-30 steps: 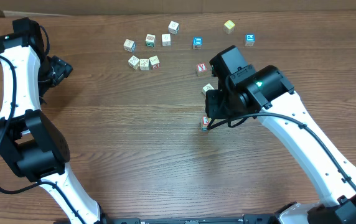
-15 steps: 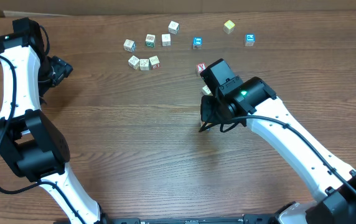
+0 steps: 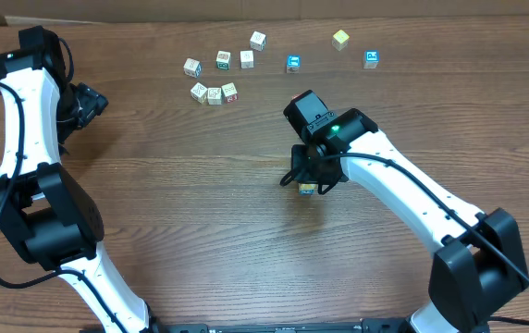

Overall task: Form a tower
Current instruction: 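Lower the X block toward the top 3 block with the right gripper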

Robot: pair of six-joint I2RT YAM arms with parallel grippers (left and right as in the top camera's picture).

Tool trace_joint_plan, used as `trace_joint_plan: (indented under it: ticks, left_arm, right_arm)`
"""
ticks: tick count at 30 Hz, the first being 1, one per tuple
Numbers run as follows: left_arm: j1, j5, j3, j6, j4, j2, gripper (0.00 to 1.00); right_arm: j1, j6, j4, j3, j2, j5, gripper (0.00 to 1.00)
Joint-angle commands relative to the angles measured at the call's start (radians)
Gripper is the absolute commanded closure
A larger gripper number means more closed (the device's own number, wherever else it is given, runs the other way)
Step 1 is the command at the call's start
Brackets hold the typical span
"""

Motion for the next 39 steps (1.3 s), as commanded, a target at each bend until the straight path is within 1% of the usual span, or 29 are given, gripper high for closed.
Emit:
trace_joint_plan:
  ticks: [1, 5, 10, 39]
  left_arm:
    - [-0.006, -0.002, 0.013, 0.008, 0.001, 0.003, 0.01]
    - [-0.006, -0.002, 0.013, 0.008, 0.001, 0.003, 0.01]
    - [-0.006, -0.002, 0.013, 0.008, 0.001, 0.003, 0.00]
    - [-0.006, -0.002, 0.013, 0.008, 0.001, 0.003, 0.01]
  right_arm:
    - [0.006, -0.005, 0.005, -0.005, 0.019, 0.017, 0.92]
    - [0.006, -0.004, 0.009, -0.005, 0.021, 0.019, 0.92]
    - [0.006, -0.003, 0.008, -0.005, 0.021, 0.070, 0.92]
    - [0.006, -0.003, 0.030, -0.005, 0.021, 0.069, 0.91]
